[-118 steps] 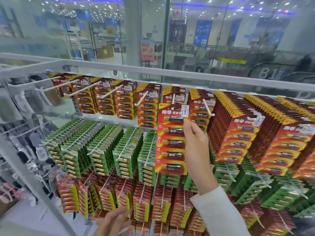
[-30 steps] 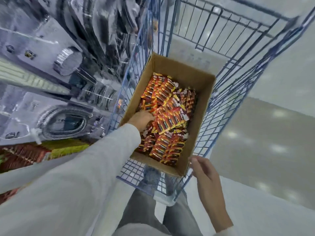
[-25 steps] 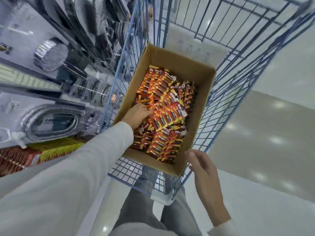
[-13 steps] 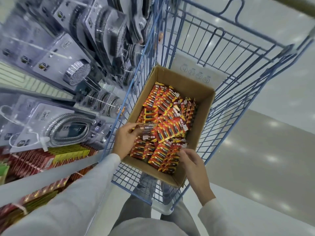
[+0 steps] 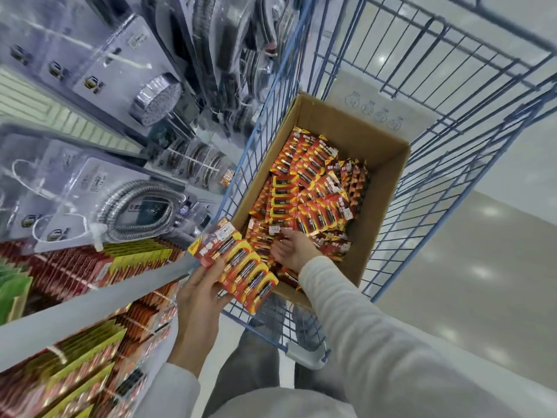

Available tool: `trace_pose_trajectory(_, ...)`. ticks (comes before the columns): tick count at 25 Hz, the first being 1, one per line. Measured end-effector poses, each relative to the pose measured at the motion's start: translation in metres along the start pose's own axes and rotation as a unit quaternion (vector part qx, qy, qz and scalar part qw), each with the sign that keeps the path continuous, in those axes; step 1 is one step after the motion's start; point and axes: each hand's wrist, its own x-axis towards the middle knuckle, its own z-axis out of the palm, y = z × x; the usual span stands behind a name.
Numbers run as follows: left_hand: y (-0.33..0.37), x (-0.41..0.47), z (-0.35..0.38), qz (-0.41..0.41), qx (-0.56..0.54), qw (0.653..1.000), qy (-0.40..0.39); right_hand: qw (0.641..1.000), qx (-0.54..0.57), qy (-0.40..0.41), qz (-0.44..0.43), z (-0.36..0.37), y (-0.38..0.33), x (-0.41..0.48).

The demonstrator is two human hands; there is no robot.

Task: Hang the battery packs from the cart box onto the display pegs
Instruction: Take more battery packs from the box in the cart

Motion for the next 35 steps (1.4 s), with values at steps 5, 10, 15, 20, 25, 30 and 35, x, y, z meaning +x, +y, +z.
trace_pose_trajectory(5, -0.003, -0.001, -0.023, -0.003, 0.025, 0.999, 0.020, 0.999, 0.006, -0.027, -0.043, 0.027, 0.019, 0.020)
trace_pose_trajectory(10, -0.004, 0.002, -0.031, -0.010, 0.045, 0.999, 0.018, 0.996, 0.018, 0.017, -0.088, 0.018, 0.017, 0.046)
trace_pose_trajectory(15, 0.005, -0.004, -0.019, -0.016, 0.042, 0.999, -0.001, 0.966, -0.025, 0.072, -0.248, -0.016, 0.011, 0.024)
trace_pose_trajectory(20, 0.005, -0.008, -0.010, -0.006, 0.044, 0.999, -0.022, 0.940, -0.005, 0.102, -0.326, -0.050, -0.019, 0.018)
trace_pose_trajectory(25, -0.001, -0.006, -0.009, -0.002, 0.055, 0.998, -0.025, 0.951, 0.144, 0.017, -0.272, -0.052, -0.049, 0.022)
trace_pose_trajectory(30, -0.005, -0.003, -0.013, 0.004, 0.033, 0.999, -0.017, 0.954, 0.183, -0.034, -0.234, -0.039, -0.053, 0.031)
trace_pose_trajectory(35, 0.004, -0.023, -0.009, 0.020, -0.022, 0.999, -0.021, 0.954, 0.076, -0.048, -0.287, -0.054, -0.065, -0.022)
